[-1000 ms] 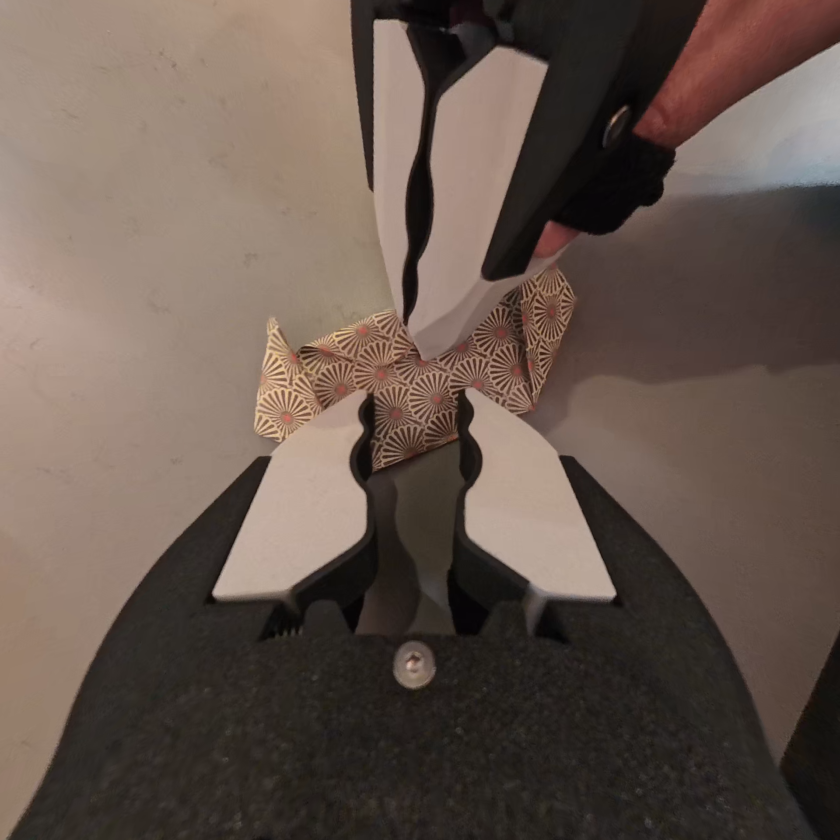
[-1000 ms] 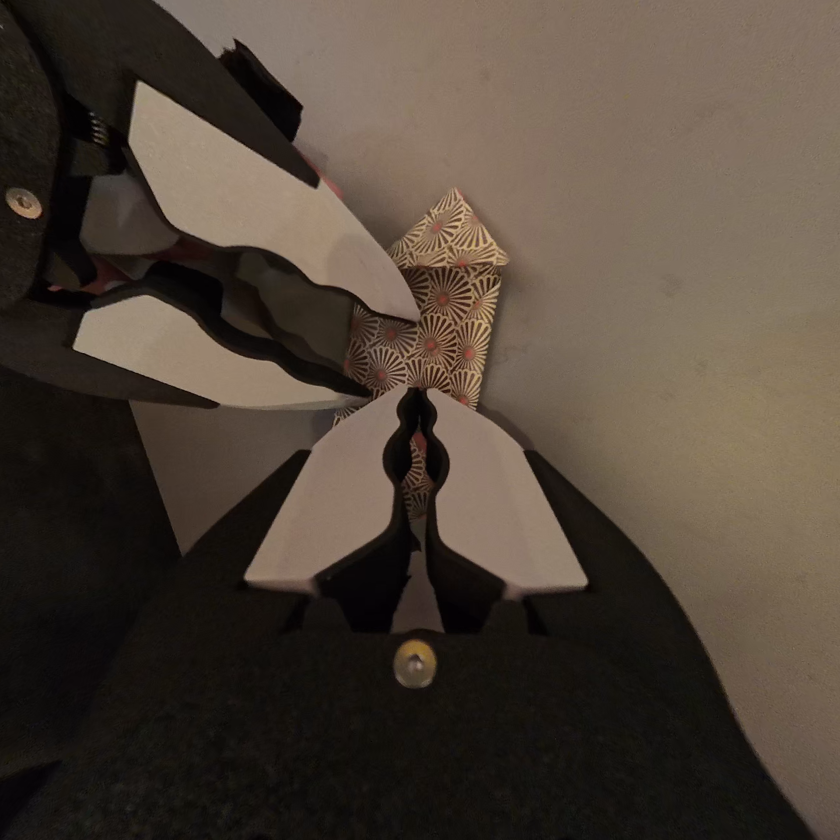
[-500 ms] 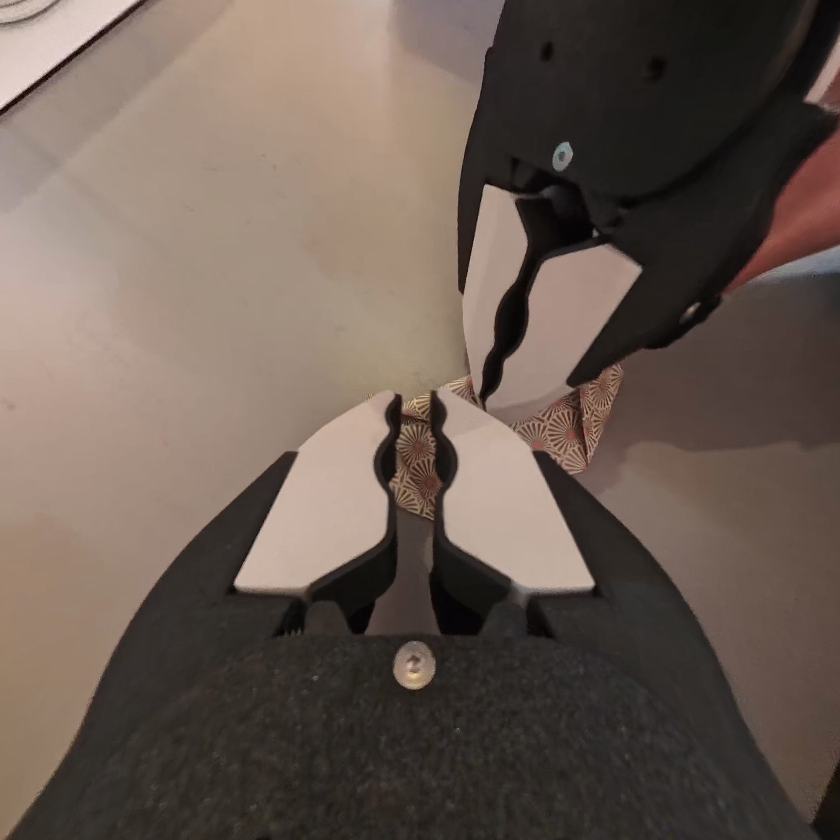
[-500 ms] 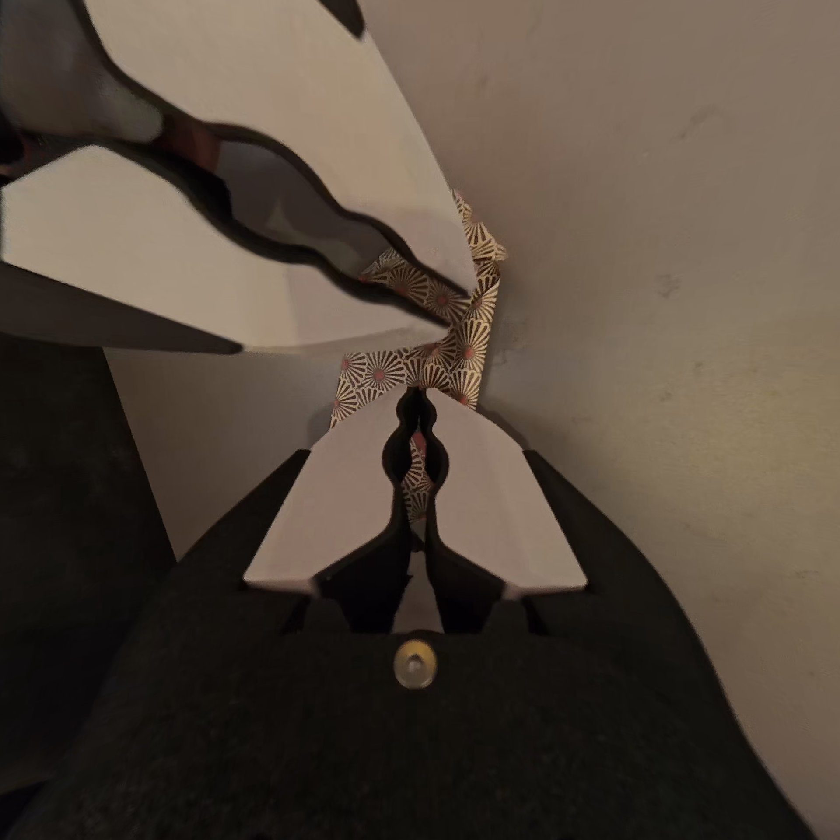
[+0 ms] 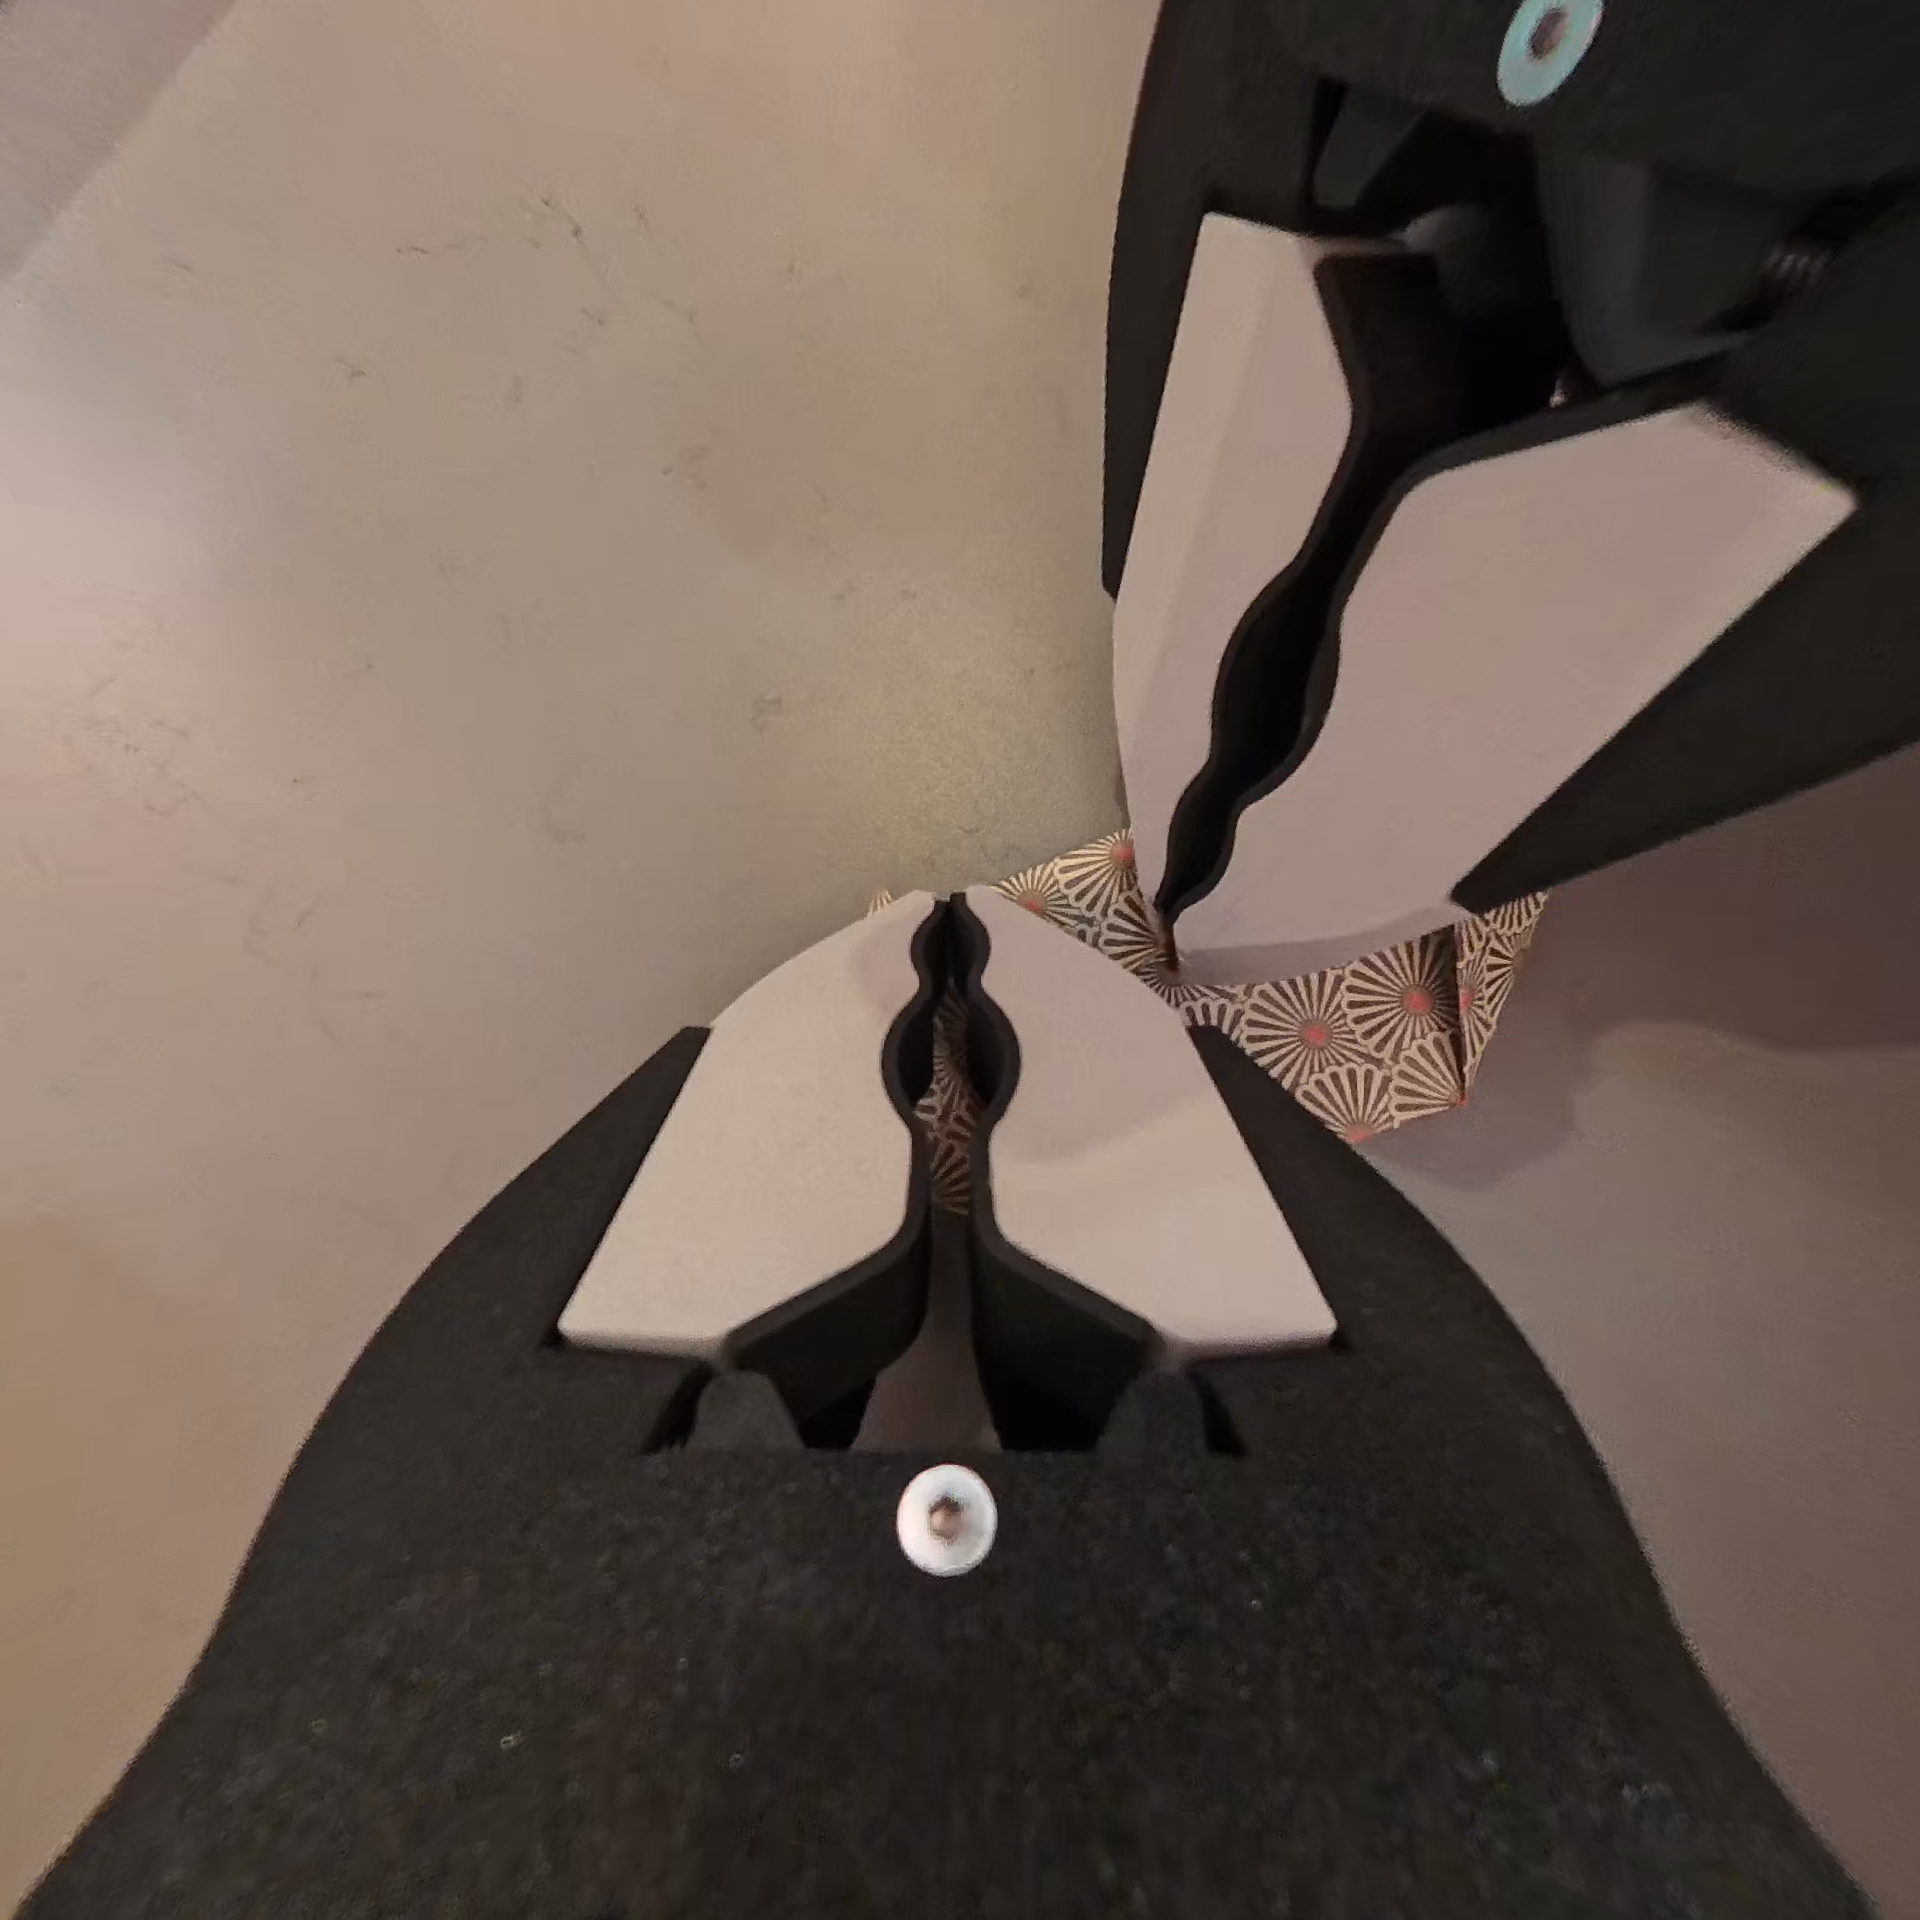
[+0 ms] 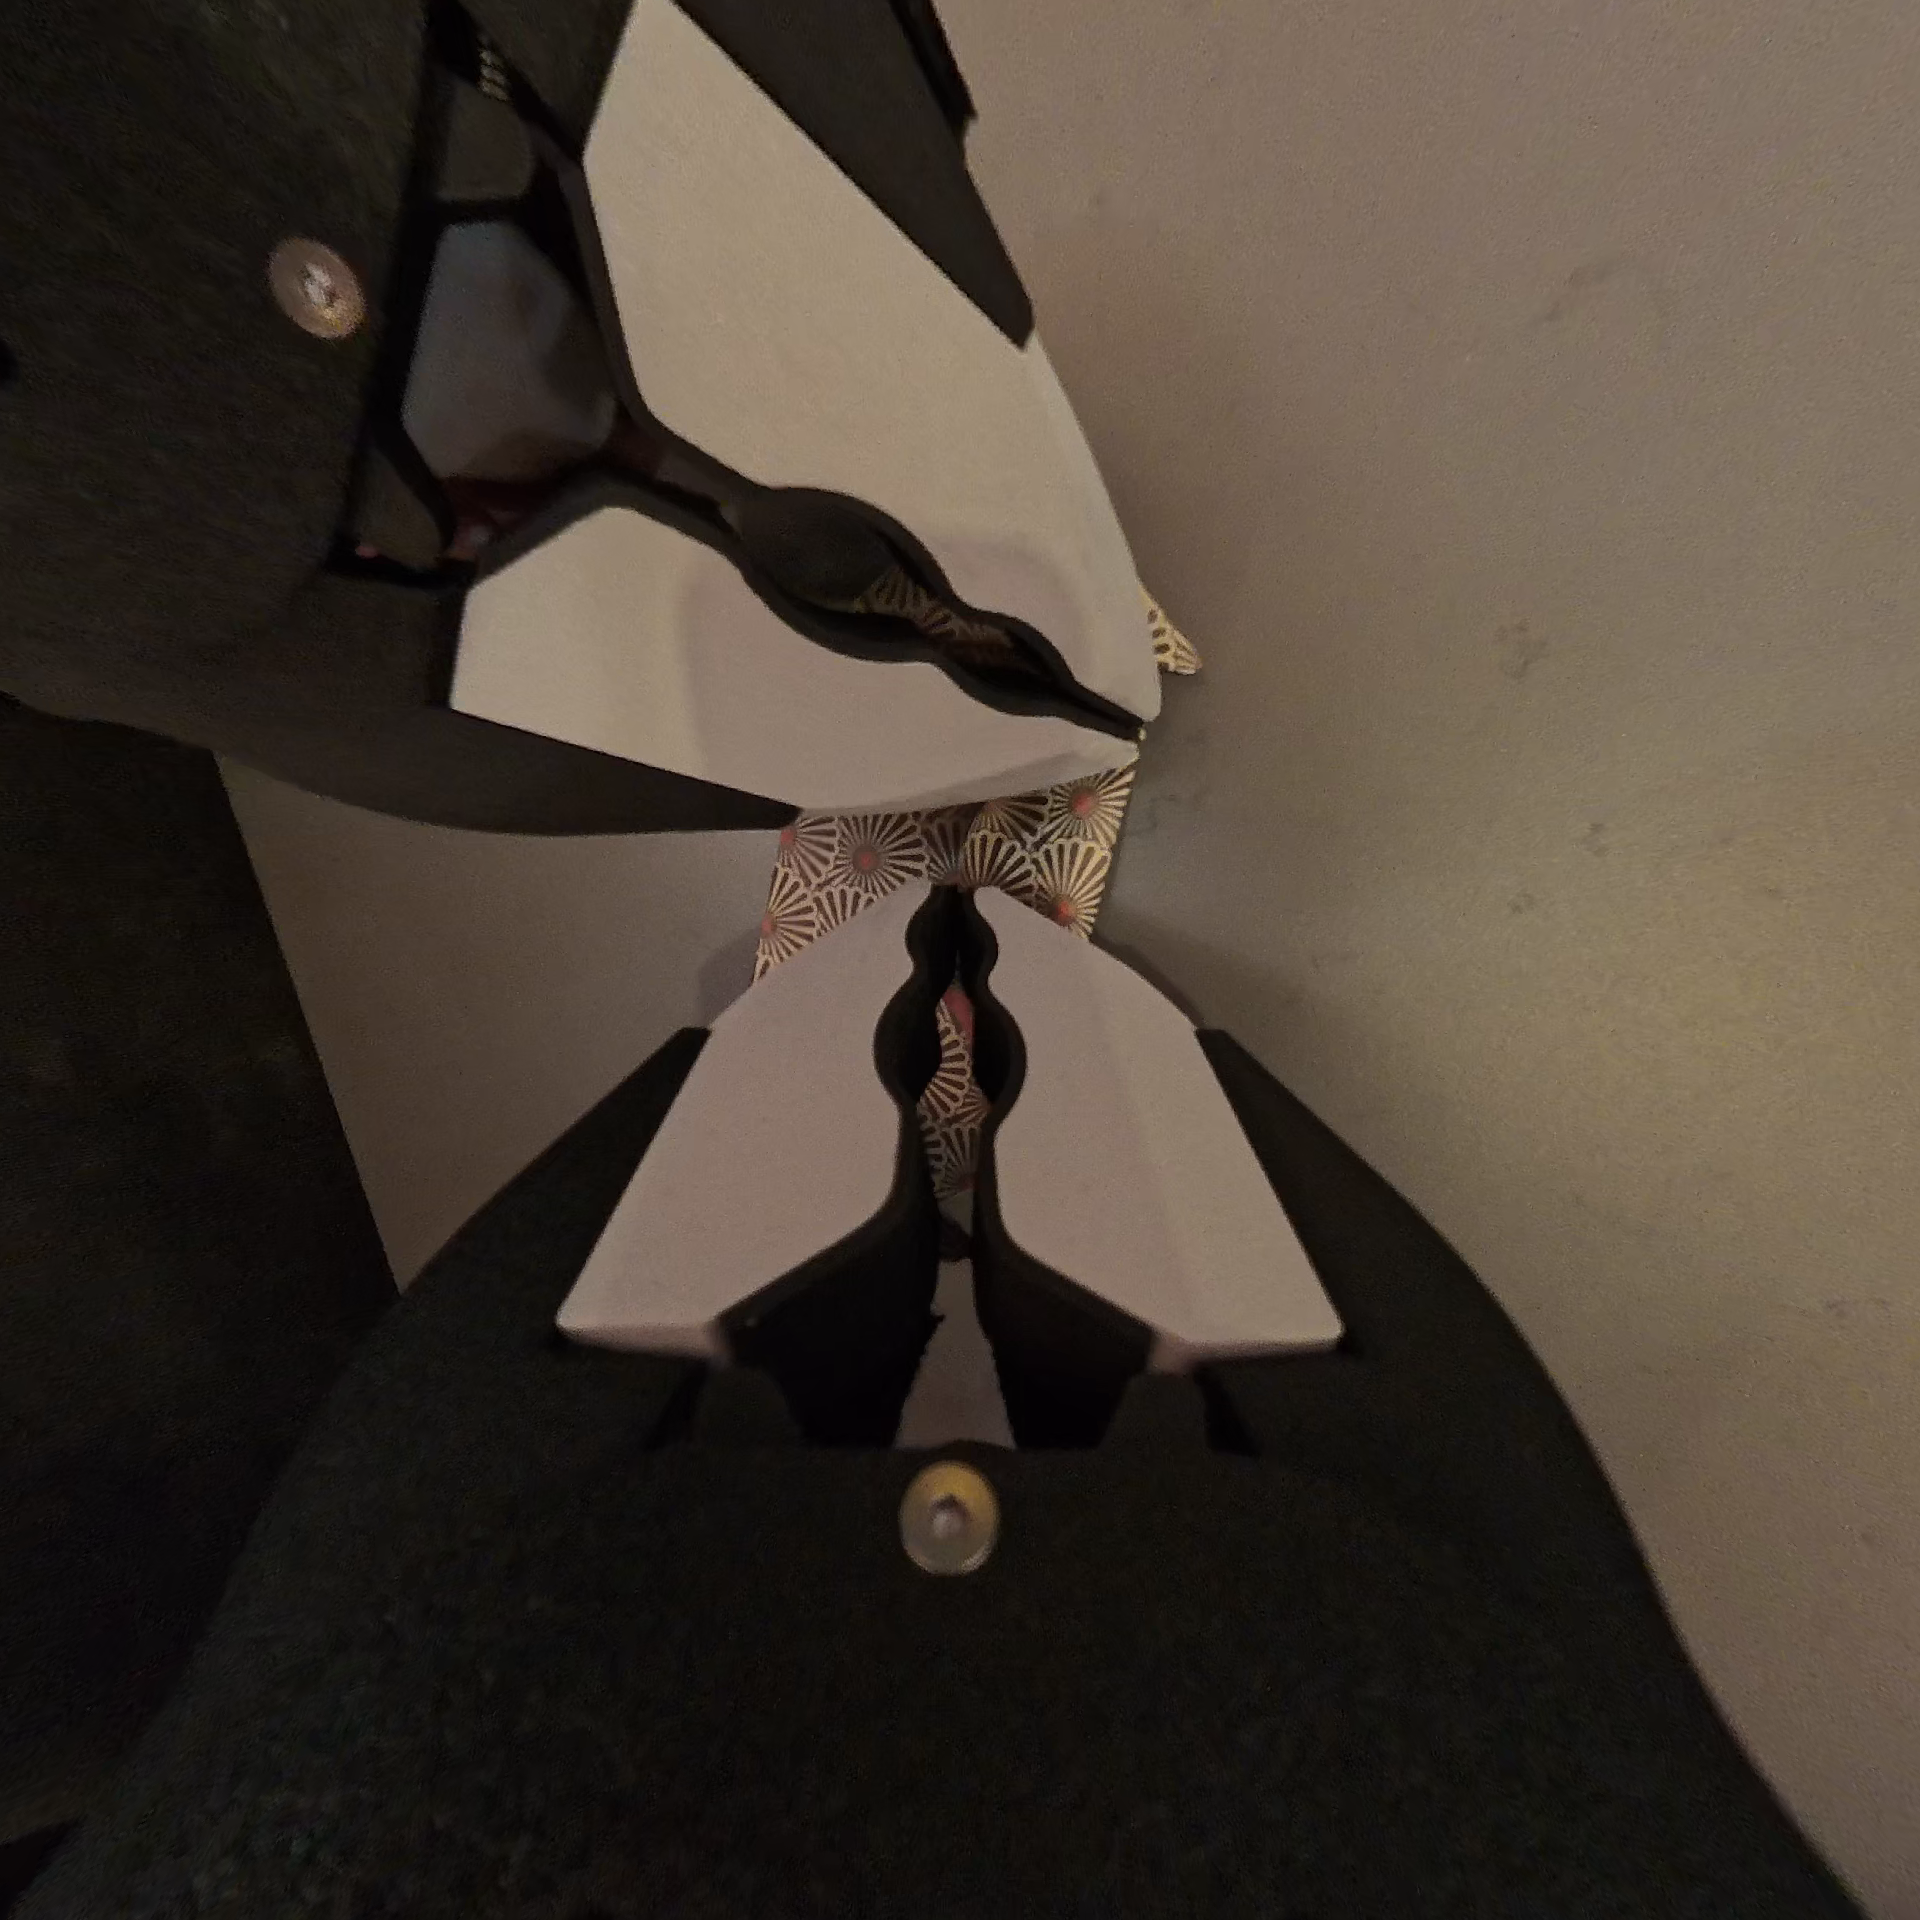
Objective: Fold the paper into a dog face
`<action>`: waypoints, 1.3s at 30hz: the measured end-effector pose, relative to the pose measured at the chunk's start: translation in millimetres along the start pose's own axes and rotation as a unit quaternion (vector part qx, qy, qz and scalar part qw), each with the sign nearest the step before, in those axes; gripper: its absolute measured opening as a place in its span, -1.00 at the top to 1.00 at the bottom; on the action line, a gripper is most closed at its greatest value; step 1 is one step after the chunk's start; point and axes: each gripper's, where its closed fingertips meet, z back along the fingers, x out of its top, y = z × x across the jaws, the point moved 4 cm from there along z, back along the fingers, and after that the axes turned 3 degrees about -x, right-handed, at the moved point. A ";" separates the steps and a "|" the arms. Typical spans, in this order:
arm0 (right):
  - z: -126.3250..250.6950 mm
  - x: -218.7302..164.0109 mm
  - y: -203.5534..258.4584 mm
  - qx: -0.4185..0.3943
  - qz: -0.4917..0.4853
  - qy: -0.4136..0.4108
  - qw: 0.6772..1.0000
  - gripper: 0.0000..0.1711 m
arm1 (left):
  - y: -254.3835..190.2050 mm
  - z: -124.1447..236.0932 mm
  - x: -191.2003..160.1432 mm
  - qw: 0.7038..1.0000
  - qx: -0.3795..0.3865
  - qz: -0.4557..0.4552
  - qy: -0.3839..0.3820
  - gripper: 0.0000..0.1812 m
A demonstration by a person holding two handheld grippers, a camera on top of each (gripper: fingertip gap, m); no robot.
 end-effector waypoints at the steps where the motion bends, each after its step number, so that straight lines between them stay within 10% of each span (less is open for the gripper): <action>1: 0.0 0.0 0.1 0.000 0.000 0.000 1.000 1.00 | 0.0 -0.1 0.1 1.000 0.000 -0.001 -0.003 1.00; 16: 50.7 13.3 -12.5 0.042 0.055 -0.111 0.991 0.95 | 0.4 -0.3 -0.6 1.000 -0.004 -0.008 -0.005 1.00; 39: -1.0 10.7 -20.2 -0.097 0.199 -0.052 0.974 1.00 | -0.1 -0.8 -0.4 1.000 0.006 -0.007 -0.004 1.00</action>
